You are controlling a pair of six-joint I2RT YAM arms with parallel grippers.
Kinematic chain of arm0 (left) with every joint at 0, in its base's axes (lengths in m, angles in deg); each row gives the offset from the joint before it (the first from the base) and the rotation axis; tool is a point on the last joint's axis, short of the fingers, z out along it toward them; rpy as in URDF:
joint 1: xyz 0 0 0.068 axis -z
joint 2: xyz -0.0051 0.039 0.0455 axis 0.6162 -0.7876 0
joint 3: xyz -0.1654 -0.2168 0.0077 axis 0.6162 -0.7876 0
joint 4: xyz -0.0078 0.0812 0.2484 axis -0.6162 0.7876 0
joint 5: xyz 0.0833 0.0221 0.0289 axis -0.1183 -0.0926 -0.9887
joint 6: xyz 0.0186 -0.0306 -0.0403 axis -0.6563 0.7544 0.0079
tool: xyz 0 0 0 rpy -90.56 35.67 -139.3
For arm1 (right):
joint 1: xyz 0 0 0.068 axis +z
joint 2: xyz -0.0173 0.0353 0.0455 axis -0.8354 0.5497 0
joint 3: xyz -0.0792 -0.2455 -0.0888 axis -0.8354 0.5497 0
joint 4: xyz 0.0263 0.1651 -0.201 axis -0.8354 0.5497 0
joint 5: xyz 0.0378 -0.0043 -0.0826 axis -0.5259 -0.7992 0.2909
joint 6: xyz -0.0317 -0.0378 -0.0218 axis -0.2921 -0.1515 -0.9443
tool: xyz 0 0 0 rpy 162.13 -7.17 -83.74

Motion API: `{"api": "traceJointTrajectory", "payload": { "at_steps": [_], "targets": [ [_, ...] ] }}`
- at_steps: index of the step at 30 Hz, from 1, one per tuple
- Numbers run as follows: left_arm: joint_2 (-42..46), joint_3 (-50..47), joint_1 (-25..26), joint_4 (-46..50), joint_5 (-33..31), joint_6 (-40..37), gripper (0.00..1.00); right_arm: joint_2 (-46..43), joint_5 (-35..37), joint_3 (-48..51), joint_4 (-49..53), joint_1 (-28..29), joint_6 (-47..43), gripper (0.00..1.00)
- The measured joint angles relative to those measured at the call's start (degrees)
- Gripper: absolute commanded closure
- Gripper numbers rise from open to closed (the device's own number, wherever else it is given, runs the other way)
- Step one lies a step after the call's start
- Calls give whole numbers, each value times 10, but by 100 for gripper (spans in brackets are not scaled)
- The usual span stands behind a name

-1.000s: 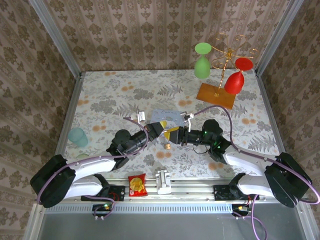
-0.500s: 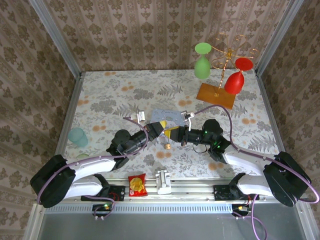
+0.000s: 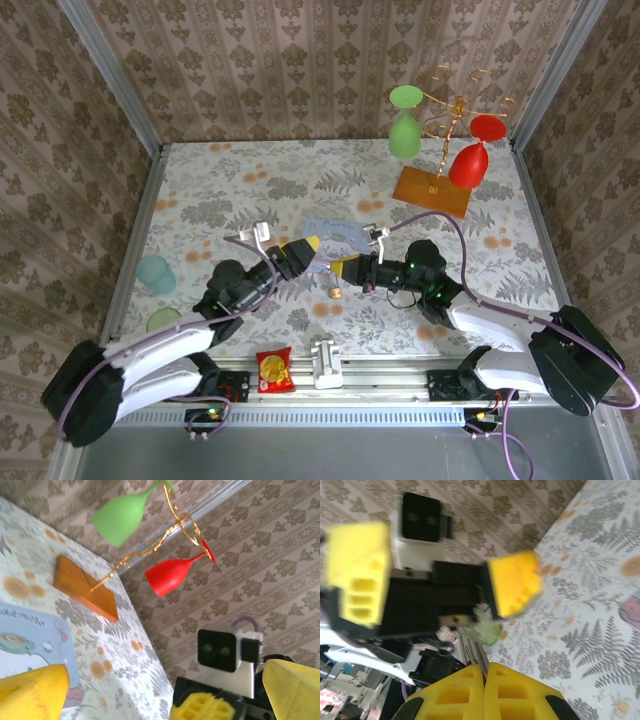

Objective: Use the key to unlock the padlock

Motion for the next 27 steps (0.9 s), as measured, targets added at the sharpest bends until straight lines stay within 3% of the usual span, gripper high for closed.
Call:
{"api": "traceJointTrajectory", "payload": {
  "at_steps": [5, 10, 17, 21, 24, 27],
  "targets": [
    [64, 32, -11, 118, -19, -56, 0, -29, 66, 22, 67, -9, -20, 100],
    [-8, 32, -39, 172, -8, -59, 5, -31, 130, 48, 126, -28, -22, 100],
    [-159, 23, -36, 150, 27, -46, 15, 11, 181, 50, 154, -35, -23, 100],
    [-214, 23, -2, 132, 17, -43, 16, 54, 185, 50, 141, -38, -24, 100],
    [-275, 24, 26, 101, 17, -42, 23, 87, 186, 51, 123, -42, -24, 100],
    [-333, 25, 30, 49, 18, -33, 24, 121, 186, 52, 96, -49, -24, 100]
  ]
}}
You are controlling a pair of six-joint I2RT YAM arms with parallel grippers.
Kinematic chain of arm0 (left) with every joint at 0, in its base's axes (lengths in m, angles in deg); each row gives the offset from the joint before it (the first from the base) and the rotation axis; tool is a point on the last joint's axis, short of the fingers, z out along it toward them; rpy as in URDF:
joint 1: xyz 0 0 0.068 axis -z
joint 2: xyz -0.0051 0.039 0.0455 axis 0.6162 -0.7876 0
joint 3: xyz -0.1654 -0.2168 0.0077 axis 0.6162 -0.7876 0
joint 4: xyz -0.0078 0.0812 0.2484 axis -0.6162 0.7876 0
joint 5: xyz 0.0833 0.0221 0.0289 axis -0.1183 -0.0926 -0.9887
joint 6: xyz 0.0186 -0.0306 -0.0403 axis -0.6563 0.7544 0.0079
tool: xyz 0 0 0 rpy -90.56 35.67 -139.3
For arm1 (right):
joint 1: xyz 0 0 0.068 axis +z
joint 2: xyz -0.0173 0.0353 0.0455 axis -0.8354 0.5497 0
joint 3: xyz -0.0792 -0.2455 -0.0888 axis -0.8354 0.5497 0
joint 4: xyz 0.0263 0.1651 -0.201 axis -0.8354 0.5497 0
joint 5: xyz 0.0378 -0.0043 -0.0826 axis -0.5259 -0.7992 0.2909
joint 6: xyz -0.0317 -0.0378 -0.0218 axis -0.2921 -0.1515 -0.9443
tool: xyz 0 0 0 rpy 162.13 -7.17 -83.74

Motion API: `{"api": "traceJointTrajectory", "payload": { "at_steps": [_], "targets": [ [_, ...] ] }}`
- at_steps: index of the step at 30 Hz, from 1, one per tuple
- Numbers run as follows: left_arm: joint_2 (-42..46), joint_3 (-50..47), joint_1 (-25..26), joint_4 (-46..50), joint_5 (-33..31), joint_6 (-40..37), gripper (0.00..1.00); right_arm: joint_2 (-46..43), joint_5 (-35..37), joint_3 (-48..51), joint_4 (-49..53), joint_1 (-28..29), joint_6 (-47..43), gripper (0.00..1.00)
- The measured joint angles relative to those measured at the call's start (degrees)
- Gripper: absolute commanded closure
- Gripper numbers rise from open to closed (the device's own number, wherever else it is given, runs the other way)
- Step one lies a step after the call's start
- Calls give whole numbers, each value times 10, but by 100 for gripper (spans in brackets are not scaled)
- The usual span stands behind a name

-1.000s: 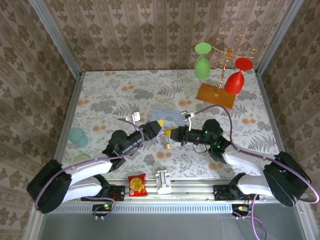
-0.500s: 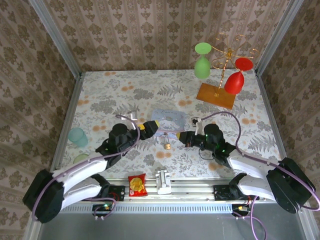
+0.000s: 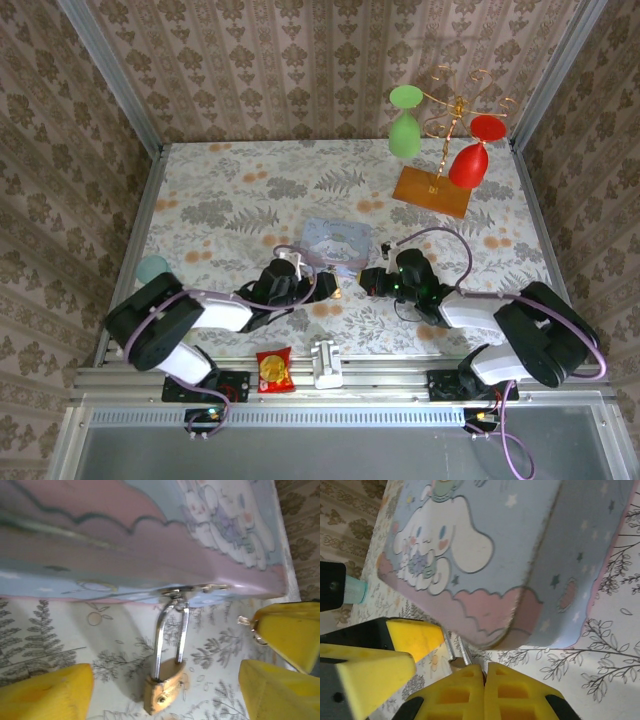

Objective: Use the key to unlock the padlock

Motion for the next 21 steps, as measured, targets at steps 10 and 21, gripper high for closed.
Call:
{"api": "traceJointTrajectory", "payload": {
  "at_steps": [10, 21],
  "targets": [
    [-84, 5, 1, -132, 1, 8, 36, 49, -2, -1, -41, -26, -7, 100],
    [-98, 31, 34, -99, -16, 25, 48, 68, -35, -12, -59, -66, -14, 100]
  ]
}}
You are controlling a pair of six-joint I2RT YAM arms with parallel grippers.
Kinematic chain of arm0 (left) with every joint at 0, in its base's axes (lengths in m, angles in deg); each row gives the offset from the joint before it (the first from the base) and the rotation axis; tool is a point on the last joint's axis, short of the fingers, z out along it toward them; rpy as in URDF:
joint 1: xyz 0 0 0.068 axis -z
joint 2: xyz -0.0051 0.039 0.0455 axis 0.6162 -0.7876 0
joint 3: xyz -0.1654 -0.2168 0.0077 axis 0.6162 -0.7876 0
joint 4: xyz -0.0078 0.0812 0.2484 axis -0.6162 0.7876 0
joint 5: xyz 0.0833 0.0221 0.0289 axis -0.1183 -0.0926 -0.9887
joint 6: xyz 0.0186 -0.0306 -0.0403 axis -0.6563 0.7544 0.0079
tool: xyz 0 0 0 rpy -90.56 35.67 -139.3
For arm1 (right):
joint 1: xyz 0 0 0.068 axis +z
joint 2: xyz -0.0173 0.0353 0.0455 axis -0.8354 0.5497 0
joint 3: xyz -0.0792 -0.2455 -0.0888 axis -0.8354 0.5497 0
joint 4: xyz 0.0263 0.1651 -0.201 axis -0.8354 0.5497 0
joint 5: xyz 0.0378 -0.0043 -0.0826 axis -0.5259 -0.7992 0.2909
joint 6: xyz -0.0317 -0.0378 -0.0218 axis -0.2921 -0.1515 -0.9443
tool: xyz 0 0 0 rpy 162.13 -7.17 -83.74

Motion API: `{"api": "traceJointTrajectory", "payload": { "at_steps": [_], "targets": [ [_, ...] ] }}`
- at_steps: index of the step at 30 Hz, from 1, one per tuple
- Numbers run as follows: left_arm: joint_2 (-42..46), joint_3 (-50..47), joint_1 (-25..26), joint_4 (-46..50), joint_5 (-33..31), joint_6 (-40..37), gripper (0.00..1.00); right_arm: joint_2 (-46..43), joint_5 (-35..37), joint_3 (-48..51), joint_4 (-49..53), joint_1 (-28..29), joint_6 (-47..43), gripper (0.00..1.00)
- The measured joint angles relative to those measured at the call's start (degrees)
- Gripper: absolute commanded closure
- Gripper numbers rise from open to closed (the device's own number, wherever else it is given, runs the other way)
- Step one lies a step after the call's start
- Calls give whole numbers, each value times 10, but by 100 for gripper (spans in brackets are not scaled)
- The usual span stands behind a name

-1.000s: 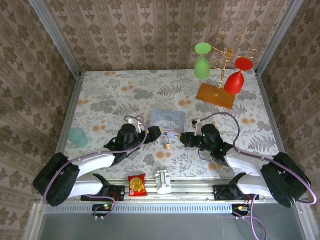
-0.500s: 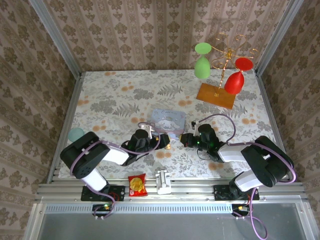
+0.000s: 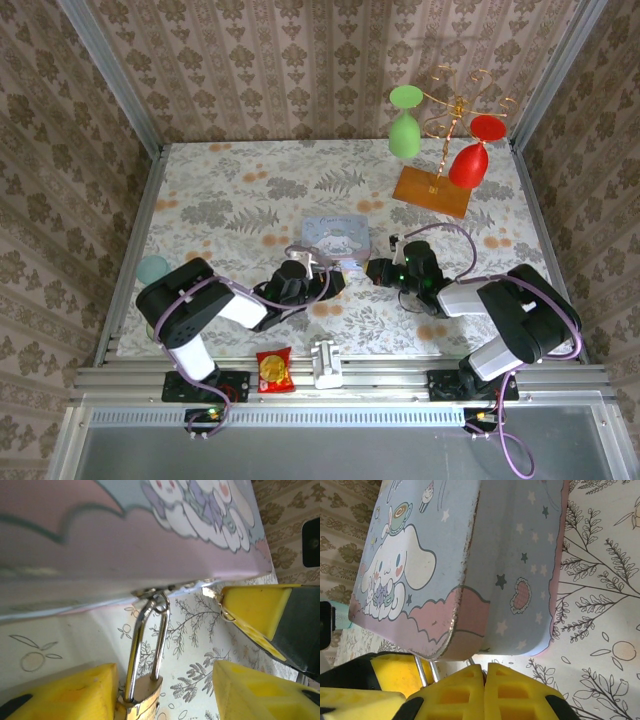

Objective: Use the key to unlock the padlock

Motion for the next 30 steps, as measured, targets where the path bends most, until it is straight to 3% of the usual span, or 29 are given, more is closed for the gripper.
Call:
{"api": "traceJointTrajectory", "payload": {
  "at_steps": [8, 14, 17, 23, 30],
  "targets": [
    [5, 35, 6, 75, 8, -3, 51, -13, -5, 21, -9, 0, 5, 100],
    [-9, 46, 6, 79, 12, -8, 61, -55, -4, 44, 2, 0, 4, 100],
    [-9, 46, 5, 79, 12, -12, 56, -85, -1, 51, 14, 0, 3, 100],
    [-10, 53, 9, 89, 12, -16, 59, -117, 5, 62, 28, 0, 2, 100],
    [-11, 86, 31, 143, -14, -32, 52, -134, 13, 82, 43, 0, 2, 100]
  ]
}}
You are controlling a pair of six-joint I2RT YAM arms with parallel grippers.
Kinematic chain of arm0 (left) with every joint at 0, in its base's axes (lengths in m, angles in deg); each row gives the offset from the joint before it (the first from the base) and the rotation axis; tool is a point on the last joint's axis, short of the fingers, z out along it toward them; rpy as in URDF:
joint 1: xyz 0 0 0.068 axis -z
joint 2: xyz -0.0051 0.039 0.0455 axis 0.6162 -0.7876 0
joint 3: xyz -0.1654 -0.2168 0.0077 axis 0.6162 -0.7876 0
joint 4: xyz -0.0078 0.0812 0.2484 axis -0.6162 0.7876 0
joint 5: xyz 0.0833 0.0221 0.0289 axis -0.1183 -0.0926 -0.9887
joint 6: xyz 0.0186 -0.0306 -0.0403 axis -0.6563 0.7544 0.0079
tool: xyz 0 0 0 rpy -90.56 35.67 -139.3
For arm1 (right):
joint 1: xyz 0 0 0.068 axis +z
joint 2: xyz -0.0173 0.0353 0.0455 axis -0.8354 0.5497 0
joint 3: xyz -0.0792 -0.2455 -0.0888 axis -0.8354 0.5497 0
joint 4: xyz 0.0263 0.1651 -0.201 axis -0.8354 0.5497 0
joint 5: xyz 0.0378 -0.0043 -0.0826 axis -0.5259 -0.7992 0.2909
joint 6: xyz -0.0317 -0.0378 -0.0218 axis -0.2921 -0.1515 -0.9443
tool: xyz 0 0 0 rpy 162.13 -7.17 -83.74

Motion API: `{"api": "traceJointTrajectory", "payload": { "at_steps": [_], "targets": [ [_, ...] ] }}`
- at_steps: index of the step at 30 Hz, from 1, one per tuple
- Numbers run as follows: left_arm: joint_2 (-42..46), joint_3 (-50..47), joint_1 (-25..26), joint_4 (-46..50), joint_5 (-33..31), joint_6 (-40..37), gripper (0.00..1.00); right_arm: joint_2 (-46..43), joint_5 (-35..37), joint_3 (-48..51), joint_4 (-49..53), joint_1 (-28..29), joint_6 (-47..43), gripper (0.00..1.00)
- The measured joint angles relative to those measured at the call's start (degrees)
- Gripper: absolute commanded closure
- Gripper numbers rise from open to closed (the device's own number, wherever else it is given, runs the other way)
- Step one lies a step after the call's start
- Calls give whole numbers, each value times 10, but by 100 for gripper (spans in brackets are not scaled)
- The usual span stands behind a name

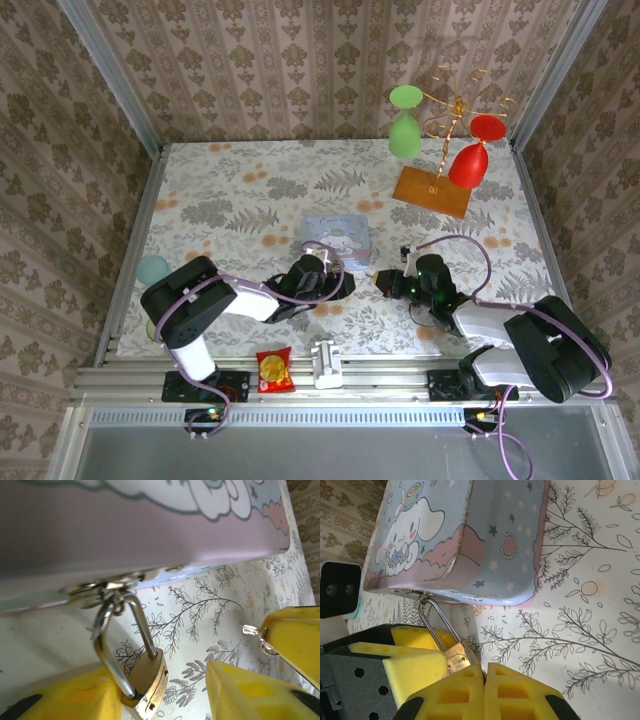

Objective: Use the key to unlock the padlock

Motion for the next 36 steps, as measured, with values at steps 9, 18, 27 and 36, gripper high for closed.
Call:
{"api": "traceJointTrajectory", "payload": {
  "at_steps": [9, 18, 27, 36],
  "targets": [
    [-11, 24, 10, 26, -19, -8, 52, -21, 8, 6, 11, 0, 0, 100],
    [-27, 30, 18, 17, -49, -2, 68, -20, 10, 14, 10, 2, 0, 100],
    [-30, 25, 19, 10, -56, 12, 87, -16, 19, 23, 10, 15, 3, 100],
    [-14, -12, 12, -34, -34, 32, 95, 41, -3, 23, -14, 20, 67, 100]
  ]
}}
